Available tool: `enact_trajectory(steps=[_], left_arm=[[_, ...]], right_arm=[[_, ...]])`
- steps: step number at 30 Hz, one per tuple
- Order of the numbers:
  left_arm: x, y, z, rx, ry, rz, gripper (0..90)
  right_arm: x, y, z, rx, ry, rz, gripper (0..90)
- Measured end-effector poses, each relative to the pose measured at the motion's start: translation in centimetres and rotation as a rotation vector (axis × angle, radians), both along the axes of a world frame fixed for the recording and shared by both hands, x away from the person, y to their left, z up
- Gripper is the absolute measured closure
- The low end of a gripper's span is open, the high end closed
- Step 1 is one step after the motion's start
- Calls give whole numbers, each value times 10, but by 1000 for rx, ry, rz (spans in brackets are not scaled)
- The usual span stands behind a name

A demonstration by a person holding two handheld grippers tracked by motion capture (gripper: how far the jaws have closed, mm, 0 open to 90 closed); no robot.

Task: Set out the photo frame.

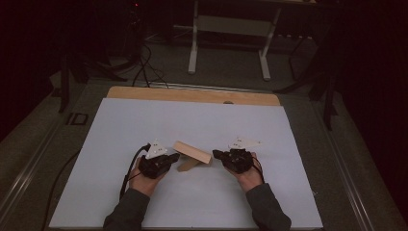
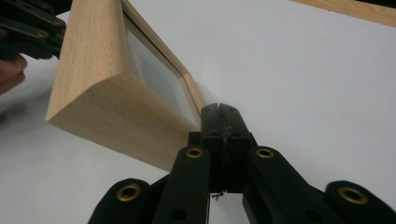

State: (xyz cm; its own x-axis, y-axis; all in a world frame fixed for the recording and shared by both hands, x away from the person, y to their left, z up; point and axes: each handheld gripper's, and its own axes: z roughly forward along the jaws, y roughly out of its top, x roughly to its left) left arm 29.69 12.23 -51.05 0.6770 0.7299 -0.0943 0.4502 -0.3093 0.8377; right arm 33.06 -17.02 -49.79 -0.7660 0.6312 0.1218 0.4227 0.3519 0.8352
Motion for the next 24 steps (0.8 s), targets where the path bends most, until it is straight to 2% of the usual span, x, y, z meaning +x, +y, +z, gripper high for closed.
enact_trajectory(steps=[11, 24], left_arm=[[6, -6, -1, 18, 13, 9, 899], [10, -10, 1, 31, 19, 14, 899]], right_arm=[[-2, 6, 3, 12, -12, 12, 896], [-5, 4, 2, 9, -14, 19, 896]])
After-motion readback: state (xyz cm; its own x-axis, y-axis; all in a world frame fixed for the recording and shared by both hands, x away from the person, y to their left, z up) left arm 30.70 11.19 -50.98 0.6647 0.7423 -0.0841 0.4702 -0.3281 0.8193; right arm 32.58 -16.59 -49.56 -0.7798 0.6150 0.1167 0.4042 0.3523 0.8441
